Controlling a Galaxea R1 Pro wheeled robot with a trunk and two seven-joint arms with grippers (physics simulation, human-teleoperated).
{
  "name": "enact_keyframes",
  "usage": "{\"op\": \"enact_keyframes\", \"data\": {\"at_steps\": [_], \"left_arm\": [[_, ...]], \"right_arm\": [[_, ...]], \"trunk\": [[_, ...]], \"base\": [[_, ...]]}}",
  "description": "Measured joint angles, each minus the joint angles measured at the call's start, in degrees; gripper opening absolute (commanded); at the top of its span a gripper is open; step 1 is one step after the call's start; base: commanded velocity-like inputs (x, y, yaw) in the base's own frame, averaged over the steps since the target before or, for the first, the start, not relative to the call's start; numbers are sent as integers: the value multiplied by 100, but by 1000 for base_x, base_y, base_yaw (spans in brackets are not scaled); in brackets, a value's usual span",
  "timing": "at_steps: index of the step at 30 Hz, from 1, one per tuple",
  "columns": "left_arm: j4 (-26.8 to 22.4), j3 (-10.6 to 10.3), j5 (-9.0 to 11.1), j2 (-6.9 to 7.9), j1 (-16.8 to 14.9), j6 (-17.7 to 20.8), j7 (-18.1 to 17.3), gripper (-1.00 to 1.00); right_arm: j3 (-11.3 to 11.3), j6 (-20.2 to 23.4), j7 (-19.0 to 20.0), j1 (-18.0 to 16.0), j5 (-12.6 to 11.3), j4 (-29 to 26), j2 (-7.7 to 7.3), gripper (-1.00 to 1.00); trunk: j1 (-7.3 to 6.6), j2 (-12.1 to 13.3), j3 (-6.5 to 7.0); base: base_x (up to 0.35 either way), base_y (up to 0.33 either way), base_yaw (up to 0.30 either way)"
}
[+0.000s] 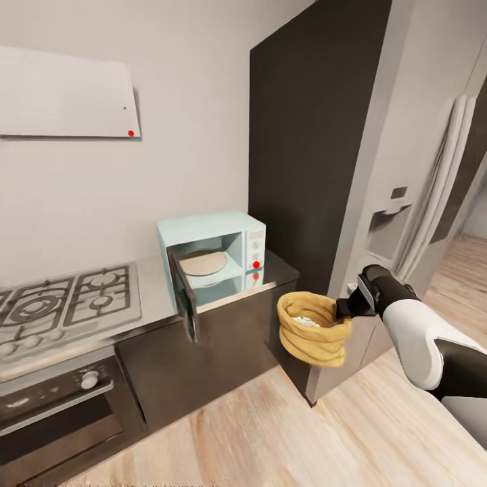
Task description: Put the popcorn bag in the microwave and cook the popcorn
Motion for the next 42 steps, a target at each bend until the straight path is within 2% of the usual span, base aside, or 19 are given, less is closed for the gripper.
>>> {"op": "enact_keyframes", "data": {"at_steps": [13,26,42], "left_arm": [[0,5,5,-2,0,-8,0,100],[0,8,12,-2,0,-11,8,100],[0,8,19,7,0,-12,0,100]], "right_arm": [[12,0,0,0,1,1,8,-100],[17,-1,1,0,12,9,26,-100],[9,-2,3,1,-69,10,104,-100]], "trunk": [[1,0,0],[3,1,0],[0,0,0]], "base": [[-19,-338,276],[-232,-239,276],[-23,-18,276]]}}
